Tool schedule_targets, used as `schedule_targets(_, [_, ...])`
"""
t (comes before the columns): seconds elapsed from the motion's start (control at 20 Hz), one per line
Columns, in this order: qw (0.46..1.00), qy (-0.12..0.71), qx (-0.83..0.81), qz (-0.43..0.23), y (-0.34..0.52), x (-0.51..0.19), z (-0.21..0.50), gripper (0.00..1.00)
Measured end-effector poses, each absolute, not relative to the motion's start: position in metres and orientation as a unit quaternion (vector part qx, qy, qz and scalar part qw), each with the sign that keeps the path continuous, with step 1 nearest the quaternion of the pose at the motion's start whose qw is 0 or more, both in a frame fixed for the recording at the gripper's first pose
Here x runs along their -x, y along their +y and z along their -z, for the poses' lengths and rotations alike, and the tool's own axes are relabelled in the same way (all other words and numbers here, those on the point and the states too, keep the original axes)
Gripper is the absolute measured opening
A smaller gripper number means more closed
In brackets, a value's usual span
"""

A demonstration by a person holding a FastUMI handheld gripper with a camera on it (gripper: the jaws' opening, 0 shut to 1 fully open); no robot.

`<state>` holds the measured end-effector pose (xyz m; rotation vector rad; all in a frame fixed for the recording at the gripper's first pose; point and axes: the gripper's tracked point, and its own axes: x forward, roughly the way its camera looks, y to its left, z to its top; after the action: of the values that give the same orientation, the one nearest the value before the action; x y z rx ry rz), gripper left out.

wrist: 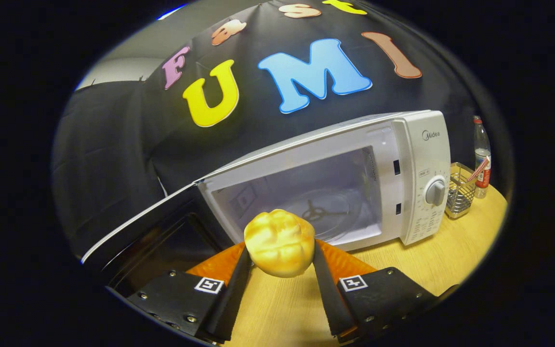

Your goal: Open the microwave, put the food inside, and close the microwave door.

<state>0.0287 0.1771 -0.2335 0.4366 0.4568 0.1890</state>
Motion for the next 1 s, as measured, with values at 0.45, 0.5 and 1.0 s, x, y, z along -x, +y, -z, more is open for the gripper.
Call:
schedule_targets(0.45, [0.946, 0.219, -0.235, -0.040, 0.181, -0.092, 0.264, 0.72])
schedule_targets(0.5, [0.944, 0.214, -0.247, -0.041, 0.179, -0.097, 0.260, 0.72])
schedule_targets(1.0, [0.927, 0.223, -0.302, -0.013, 0.159, -0.132, 0.300, 0.73])
